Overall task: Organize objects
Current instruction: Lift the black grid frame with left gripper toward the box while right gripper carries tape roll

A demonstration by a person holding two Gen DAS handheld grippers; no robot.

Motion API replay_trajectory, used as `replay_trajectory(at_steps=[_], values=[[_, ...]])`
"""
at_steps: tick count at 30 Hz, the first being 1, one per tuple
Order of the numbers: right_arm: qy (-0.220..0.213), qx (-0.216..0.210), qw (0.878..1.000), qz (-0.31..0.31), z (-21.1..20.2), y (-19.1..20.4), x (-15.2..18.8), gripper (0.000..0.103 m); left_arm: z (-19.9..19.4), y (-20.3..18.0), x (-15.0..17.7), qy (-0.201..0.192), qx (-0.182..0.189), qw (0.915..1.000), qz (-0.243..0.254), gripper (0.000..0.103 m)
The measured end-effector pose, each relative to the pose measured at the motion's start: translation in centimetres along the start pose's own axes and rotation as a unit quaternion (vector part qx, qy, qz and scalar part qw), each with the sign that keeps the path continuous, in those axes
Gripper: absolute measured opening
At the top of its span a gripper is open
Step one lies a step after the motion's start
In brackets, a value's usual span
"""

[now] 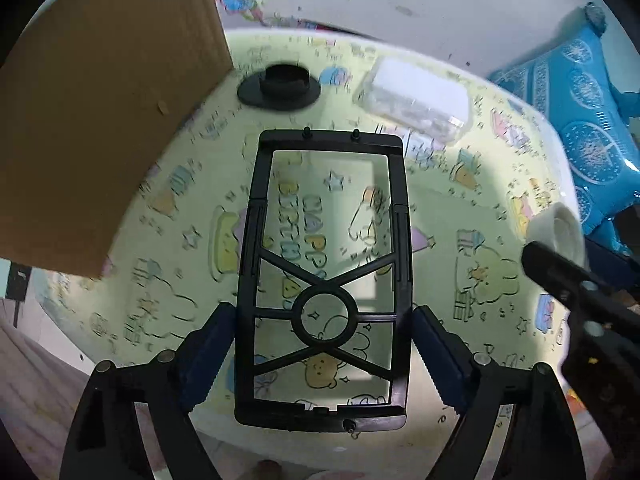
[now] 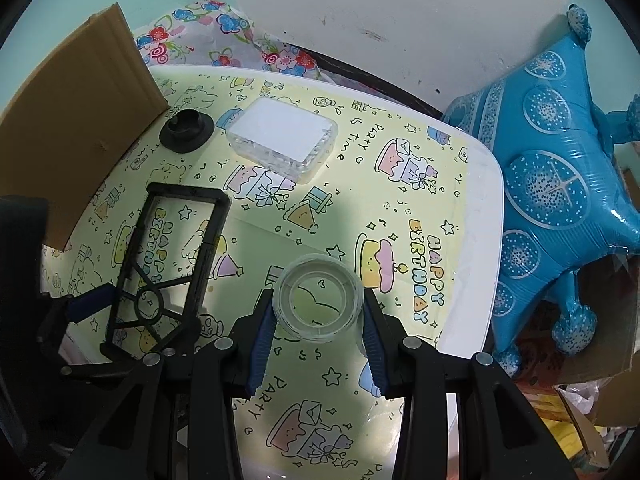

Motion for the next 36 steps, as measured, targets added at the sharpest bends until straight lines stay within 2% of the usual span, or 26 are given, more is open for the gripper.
replay_trajectory(at_steps=[7,19,27,36], values=[[-0.023,0.0,1.0,0.01,-2.4,0.8,-1.4,0.044,-5.0,1.5,-2.3,-0.05,0.001,0.9986,0.017,0.089],[-0.098,0.003,0.995,0.019,-10.5,4.7,-6.6,0.044,-13.7,6.5,-7.4,-0.138,-0.006,0.99,0.027,0.089],[-0.124,-0.006,0.992,0.011,-13.3,9.5,-10.8,0.044,-16.5,12.3,-10.6,-0.162,-0.015,0.9865,0.021,0.089],[-0.13,-0.015,0.991,0.017,-13.2,15.1,-14.2,0.044,-15.4,18.3,-12.5,-0.152,-0.015,0.9877,0.033,0.089]])
Point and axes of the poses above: each gripper's, at about its wrist camera, not at the fingertips, and z roughly the way its jaws point, y to its left, x to its underside, the point moved 10 cm from there along z, roughly the way its jaws point, and after that the axes turned 5 degrees about z, right-handed, at the moved point
